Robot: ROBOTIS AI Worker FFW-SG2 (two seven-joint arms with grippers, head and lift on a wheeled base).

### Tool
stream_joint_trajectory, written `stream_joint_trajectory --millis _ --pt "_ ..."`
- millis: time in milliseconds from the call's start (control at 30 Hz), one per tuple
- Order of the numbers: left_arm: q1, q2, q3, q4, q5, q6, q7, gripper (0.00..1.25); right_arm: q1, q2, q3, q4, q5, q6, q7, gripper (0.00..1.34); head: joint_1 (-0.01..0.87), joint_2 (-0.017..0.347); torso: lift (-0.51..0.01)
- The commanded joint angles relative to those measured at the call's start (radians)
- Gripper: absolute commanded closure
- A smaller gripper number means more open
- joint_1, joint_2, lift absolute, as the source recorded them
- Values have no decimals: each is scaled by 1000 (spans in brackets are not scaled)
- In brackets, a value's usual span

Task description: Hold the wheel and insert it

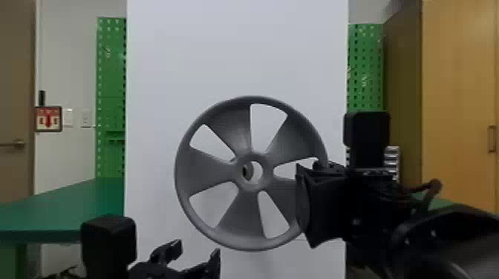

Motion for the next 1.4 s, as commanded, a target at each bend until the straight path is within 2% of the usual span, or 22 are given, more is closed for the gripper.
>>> stream_joint_trajectory --millis 0,1367 --pt "0 0 0 1 0 0 -1 495 -6 1 7 11 -1 -4 0 1144 0 31 -487" --pt "-3 0 -3 2 -3 0 1 495 -15 1 35 38 -13 -35 0 1144 0 31 -487"
